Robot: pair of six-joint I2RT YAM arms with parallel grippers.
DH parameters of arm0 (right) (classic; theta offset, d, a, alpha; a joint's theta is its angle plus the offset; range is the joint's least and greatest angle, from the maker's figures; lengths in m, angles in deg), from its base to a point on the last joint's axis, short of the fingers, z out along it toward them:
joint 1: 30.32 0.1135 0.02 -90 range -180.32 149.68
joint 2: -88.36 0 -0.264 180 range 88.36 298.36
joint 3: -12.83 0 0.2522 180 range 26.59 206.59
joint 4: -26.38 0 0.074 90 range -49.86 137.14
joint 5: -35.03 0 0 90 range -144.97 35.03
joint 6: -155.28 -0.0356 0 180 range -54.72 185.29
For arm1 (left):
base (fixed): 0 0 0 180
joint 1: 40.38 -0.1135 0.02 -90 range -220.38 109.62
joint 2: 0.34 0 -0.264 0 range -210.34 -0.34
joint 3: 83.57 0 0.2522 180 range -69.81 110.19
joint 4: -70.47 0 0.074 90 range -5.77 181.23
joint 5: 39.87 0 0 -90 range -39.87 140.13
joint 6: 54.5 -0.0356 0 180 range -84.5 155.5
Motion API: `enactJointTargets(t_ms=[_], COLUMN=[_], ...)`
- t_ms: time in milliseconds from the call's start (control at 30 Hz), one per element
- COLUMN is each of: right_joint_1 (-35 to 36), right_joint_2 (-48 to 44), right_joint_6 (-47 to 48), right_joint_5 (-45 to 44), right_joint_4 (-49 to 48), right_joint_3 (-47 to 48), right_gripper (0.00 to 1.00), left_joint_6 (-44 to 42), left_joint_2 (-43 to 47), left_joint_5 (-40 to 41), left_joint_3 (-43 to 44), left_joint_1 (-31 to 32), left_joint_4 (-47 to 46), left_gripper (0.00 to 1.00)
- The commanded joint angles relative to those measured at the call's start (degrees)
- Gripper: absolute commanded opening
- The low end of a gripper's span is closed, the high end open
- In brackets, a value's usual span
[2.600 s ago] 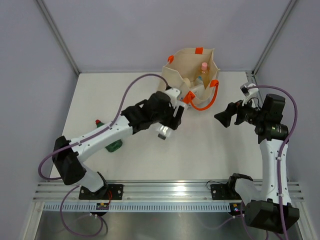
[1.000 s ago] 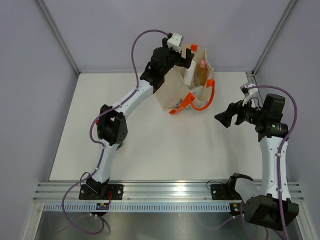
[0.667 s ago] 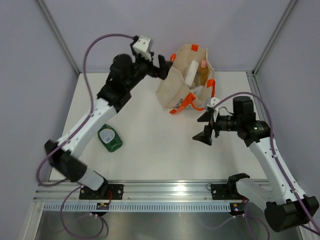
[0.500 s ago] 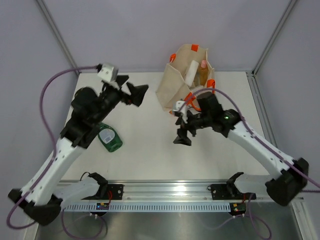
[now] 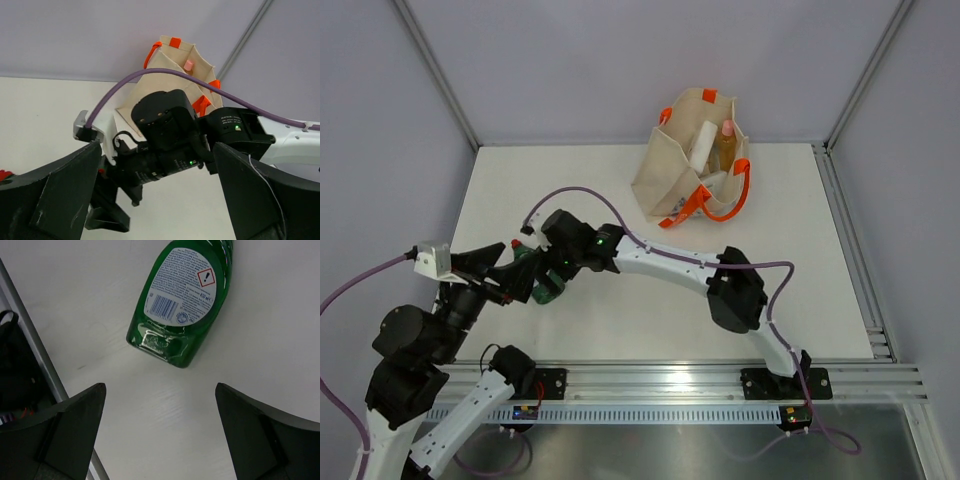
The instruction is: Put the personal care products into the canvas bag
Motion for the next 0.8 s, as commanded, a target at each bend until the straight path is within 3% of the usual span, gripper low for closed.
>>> enactJointTargets(t_ms=[0,100,300,467,767], right_joint_1=[1.47,1.65,3.75,4.63,4.72], right_joint_2=[8.01,15.58,21.74,24.99,23.77], right_joint_6=[-11.49,-15.8,-14.49,-15.1,-19.85], right_joint_5=[-12.37,-16.52,-23.45,-22.15,-12.39], right_joint_4=[0.45,2.73,-0.78,0.27,-4.11], right_joint_3=[13.8,22.78,26.07,26.77,19.83], right_gripper=[0.99,1.0,1.0,1.0,1.0], left_joint_6=[0.6,0.25,-0.89,-1.07,-1.42], left_joint_2=[1.86,2.39,1.78,1.34,2.3], left_joint_5=[4.12,4.3,2.11,1.4,1.31], left_joint_3=[2.25,4.27,3.31,1.29,0.06], left_joint_1=[-0.12,-0.12,-0.12,-0.12,-0.12], left_joint_4=[4.77,6.27,6.09,4.6,5.39], left_gripper=[0.99,0.99,0.99,0.99,0.99])
